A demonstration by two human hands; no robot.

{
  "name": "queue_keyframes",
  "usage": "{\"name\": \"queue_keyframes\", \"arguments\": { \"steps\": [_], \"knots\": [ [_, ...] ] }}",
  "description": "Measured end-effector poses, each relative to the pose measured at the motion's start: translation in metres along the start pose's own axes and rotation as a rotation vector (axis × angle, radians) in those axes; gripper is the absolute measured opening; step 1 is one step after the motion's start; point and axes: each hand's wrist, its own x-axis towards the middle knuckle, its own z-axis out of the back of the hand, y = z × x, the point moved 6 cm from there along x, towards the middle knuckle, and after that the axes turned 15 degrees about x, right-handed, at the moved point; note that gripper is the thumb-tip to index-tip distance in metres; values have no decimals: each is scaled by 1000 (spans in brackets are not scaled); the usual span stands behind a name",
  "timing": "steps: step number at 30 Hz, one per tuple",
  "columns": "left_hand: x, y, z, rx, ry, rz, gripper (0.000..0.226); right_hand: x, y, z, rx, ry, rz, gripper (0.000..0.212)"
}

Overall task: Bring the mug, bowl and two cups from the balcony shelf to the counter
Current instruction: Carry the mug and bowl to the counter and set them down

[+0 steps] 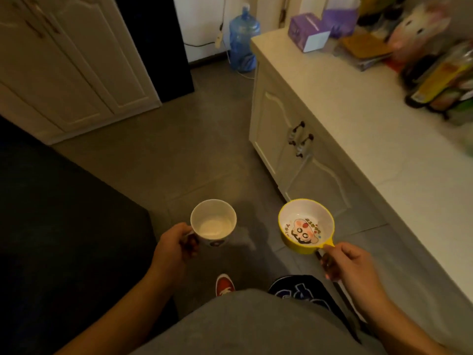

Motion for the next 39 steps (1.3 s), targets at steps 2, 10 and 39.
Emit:
{"name": "queue_keyframes", "arguments": {
  "steps": [2, 10, 39],
  "knots": [
    [26, -23, -17, 13, 41, 3, 41, 7, 5, 7, 2, -53, -9, 32],
    [120, -103, -111, 13, 163, 44, 35, 79, 21, 31, 42, -202, -57, 33],
    [334, -352, -344, 553, 794, -235, 37, 298, 175, 14, 149, -623, -55, 30]
  ]
}}
